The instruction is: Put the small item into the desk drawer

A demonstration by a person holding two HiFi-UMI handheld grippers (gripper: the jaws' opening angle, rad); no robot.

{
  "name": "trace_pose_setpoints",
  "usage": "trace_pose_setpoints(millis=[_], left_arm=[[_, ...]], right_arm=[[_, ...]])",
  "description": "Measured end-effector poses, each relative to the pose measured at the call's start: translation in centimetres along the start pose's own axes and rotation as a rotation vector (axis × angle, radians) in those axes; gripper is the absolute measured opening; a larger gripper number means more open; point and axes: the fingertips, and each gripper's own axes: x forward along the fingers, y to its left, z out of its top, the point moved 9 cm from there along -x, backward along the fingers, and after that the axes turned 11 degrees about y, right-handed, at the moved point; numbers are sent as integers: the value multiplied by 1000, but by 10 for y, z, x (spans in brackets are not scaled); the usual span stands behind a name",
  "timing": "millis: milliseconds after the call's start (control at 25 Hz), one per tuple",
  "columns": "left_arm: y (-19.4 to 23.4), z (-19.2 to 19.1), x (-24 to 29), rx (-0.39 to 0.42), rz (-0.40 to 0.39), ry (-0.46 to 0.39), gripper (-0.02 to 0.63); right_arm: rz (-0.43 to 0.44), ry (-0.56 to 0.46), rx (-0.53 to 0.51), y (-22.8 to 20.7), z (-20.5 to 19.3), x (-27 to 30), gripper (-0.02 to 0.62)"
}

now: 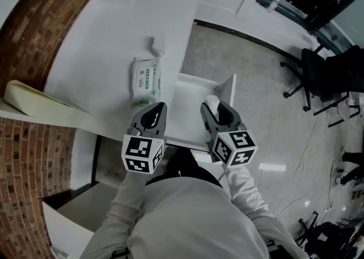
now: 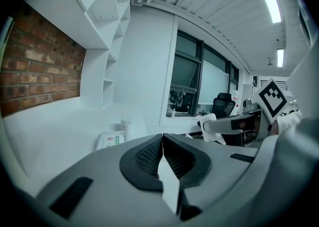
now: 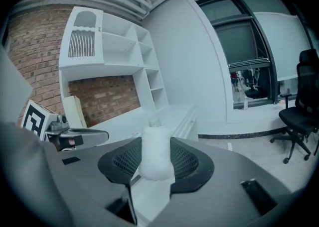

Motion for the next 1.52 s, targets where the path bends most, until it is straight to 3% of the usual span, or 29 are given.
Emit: trace_pose_setpoints(millis=[520,1200,1520], left_arm=[[14,1,7,-47,67,9,18],[27,-5,4,-104,144,59,20],[34,-10,0,-128,192,74,19]], right_arm=[[65,248,-41,-11,-38,78,190],[86,590,-138,-19,-98,151,190],[72,823,-124,-34,-149,175,190]])
